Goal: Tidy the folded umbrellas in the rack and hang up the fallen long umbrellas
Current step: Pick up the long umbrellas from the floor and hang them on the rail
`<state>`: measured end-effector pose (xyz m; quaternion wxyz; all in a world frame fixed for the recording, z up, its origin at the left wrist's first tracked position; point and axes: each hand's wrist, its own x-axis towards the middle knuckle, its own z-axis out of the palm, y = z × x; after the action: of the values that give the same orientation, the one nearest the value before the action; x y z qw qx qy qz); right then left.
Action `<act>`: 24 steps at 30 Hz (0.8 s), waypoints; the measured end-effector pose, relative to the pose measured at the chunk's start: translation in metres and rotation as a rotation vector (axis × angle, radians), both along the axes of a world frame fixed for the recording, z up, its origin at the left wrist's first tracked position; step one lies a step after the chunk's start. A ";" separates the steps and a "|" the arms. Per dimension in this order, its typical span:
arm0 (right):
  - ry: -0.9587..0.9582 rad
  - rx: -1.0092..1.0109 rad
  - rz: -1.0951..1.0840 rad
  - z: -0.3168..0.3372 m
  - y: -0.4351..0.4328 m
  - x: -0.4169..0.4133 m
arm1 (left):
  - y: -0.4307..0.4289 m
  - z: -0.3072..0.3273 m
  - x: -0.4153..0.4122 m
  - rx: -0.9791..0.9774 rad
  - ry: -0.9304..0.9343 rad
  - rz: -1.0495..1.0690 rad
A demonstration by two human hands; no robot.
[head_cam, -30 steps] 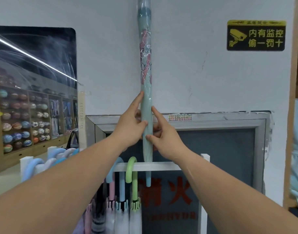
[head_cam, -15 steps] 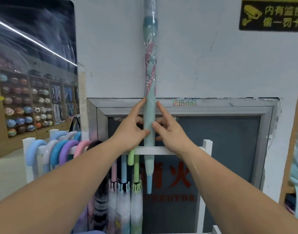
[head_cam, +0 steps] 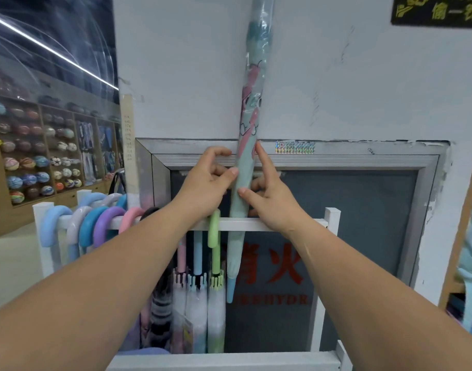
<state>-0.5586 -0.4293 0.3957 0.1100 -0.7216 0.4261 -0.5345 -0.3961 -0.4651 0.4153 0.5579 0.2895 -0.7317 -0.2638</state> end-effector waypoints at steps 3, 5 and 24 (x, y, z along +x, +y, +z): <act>0.128 0.019 -0.028 0.000 0.000 0.001 | 0.001 0.009 0.003 -0.020 0.006 -0.017; 0.145 0.036 -0.026 -0.001 -0.001 0.001 | 0.004 0.012 0.004 -0.004 0.025 -0.047; 0.019 -0.031 -0.011 -0.002 -0.004 -0.002 | 0.001 -0.001 0.006 0.066 -0.090 -0.053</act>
<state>-0.5606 -0.4333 0.3937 0.0920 -0.7258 0.4228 -0.5348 -0.3899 -0.4640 0.4147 0.5075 0.3001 -0.7542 -0.2892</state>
